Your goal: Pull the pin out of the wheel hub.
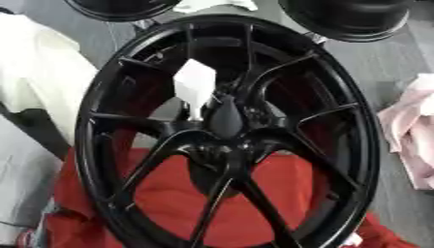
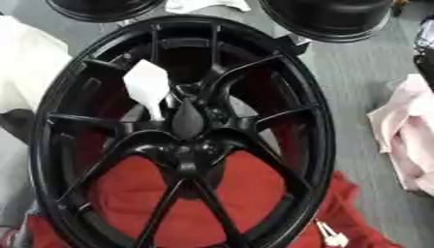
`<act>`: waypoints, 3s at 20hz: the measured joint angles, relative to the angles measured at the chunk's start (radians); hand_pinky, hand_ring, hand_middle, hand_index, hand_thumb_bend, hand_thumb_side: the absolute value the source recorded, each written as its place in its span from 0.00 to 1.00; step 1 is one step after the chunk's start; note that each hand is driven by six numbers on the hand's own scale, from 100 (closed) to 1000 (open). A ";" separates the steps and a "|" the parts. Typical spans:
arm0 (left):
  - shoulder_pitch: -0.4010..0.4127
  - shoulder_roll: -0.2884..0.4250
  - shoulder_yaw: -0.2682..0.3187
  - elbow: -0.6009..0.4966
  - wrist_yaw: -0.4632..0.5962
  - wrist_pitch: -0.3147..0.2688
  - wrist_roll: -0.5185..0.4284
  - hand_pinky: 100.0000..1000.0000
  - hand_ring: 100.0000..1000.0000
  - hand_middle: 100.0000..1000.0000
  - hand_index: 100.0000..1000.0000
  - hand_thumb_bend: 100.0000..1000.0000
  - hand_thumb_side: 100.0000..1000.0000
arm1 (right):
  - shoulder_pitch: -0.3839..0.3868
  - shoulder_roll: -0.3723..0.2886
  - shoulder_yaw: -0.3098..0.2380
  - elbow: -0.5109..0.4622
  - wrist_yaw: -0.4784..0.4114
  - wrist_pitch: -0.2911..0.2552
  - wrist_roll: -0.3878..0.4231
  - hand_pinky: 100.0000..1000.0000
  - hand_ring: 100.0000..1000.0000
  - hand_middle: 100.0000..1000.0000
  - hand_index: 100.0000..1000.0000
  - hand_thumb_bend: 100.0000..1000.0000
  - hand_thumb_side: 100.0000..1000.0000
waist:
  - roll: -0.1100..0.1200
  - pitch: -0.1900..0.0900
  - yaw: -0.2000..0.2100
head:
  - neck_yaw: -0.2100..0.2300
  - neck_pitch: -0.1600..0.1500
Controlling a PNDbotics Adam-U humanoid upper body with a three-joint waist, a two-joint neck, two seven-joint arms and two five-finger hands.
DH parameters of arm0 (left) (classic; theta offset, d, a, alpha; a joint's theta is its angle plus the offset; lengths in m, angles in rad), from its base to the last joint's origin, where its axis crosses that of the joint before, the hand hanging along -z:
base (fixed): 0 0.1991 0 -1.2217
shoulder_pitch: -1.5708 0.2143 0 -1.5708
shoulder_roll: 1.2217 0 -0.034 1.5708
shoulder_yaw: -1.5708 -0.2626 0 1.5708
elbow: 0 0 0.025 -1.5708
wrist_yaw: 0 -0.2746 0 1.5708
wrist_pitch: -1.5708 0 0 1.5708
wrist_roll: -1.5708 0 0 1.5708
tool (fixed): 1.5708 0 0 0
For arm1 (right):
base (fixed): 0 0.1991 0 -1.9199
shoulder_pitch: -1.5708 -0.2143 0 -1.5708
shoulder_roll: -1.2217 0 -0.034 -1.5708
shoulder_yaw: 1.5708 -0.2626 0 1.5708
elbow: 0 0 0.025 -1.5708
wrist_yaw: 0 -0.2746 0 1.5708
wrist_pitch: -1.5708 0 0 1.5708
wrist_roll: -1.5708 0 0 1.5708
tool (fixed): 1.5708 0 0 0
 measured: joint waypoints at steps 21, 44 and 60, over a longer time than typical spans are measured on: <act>-0.276 0.009 -0.244 -0.005 -0.235 -0.026 -0.499 0.78 0.72 0.67 0.80 0.00 0.77 | 0.021 -0.010 0.000 0.000 -0.005 -0.004 0.000 0.72 0.68 0.78 0.88 0.00 0.42 | 0.037 0.000 -0.016 | 0.003 0.009; -0.451 -0.151 -0.418 0.150 -0.336 0.112 -0.580 0.82 0.79 0.73 0.87 0.00 0.71 | 0.020 -0.010 0.013 0.000 -0.019 -0.004 0.017 0.72 0.67 0.78 0.87 0.00 0.42 | 0.035 0.005 -0.017 | 0.034 0.023; -0.503 -0.259 -0.473 0.273 -0.451 0.138 -0.585 0.89 0.87 0.78 0.92 0.12 0.41 | -0.005 -0.007 0.019 0.000 -0.028 -0.013 0.023 0.72 0.66 0.77 0.87 0.00 0.43 | 0.055 0.028 -0.054 | 0.061 0.021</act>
